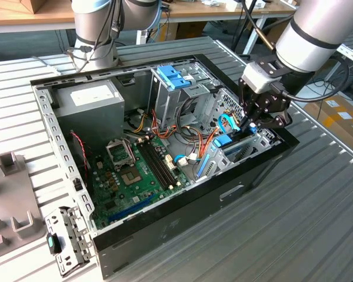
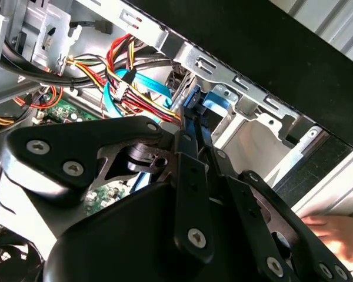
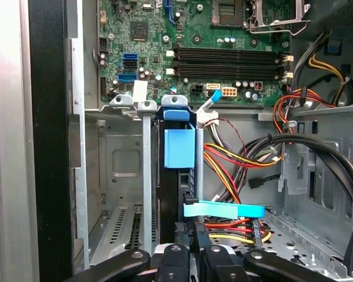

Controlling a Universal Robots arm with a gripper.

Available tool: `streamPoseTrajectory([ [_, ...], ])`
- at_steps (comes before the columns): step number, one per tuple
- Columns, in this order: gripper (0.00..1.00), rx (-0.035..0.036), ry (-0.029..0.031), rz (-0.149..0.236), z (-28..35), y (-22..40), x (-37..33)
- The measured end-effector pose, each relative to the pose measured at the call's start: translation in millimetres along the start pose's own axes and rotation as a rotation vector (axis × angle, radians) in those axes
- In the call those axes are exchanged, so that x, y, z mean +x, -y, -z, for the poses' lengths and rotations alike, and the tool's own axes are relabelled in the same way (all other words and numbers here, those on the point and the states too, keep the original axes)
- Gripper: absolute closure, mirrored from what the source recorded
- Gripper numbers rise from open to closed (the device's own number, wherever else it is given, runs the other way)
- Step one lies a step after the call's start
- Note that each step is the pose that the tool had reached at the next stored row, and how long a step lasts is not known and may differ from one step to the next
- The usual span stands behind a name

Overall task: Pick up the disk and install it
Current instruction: 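Insert the second disk wire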

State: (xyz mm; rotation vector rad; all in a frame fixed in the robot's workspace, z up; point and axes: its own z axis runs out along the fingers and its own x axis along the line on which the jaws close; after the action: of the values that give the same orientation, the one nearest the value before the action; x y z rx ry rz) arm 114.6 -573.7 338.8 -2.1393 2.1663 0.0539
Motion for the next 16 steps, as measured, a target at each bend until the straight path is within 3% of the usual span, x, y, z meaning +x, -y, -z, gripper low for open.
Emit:
streamPoseTrajectory([
  [7,0.82,0.0002,0.0029,0.000,-1.4,0.0,0.1],
  [9,0.71,0.0000,0.0005,0.000,-0.3,0.0,0.0],
  [11,0.71,0.0000,0.0008,0.000,-0.4,0.0,0.1],
  [12,0.64,0.0000,0.0009,0.000,-0.5,0.0,0.1],
  [13,0.64,0.0000,0.0006,0.000,-0.4,0.0,0.0],
  [14,0.64,0.0000,0.0002,0.000,1.0,0.1,-0.1],
  [16,0.64,0.0001,0.0008,0.000,9.6,0.4,-0.9],
])
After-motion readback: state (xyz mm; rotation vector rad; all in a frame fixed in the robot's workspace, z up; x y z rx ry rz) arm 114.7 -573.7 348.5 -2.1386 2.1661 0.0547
